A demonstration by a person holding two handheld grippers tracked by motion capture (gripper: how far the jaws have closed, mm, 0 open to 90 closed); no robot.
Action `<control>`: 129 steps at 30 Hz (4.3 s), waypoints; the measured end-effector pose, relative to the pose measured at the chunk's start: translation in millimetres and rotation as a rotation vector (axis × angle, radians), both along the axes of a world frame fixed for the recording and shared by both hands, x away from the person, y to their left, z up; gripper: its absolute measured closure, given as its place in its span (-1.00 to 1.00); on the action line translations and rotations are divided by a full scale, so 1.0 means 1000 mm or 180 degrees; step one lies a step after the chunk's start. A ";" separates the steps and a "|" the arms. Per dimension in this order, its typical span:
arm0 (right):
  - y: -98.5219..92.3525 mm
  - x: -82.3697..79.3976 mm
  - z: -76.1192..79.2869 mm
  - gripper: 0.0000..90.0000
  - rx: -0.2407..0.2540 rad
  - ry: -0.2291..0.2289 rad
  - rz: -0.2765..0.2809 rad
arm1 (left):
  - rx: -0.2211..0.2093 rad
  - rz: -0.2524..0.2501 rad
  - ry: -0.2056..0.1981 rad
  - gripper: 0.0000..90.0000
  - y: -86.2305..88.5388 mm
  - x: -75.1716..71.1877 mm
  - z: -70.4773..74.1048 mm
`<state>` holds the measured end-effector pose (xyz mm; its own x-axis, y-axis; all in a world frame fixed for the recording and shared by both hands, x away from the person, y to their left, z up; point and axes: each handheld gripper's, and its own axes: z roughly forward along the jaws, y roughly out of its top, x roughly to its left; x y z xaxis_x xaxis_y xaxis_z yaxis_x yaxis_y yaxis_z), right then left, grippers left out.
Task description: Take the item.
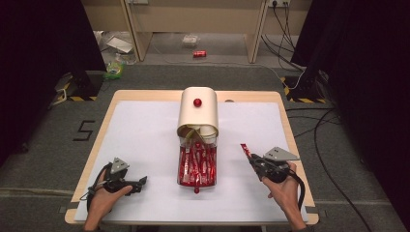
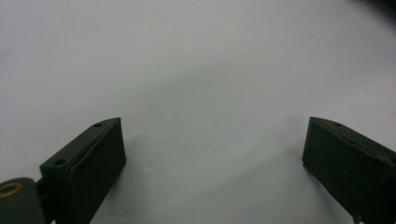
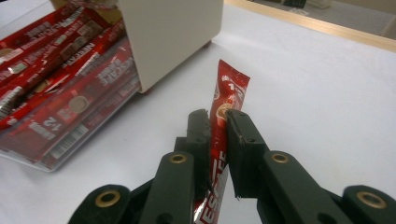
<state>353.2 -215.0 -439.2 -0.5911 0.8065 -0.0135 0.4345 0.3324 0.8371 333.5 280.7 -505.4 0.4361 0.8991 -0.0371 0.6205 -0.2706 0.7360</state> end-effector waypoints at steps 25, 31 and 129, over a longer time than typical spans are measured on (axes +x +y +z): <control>-0.029 0.024 -0.028 0.78 -0.0142 0.0120 -0.0409 | 0.0000 0.0000 0.0001 -0.89 0.000 0.000 0.000; -0.033 0.028 -0.032 0.78 -0.0179 0.0159 -0.0466 | 0.0001 0.0000 0.0000 -0.89 0.000 0.000 0.000; 0.012 -0.003 -0.011 -0.27 0.0157 -0.0127 -0.0273 | 0.0002 0.0001 0.0001 -0.89 0.000 0.000 0.000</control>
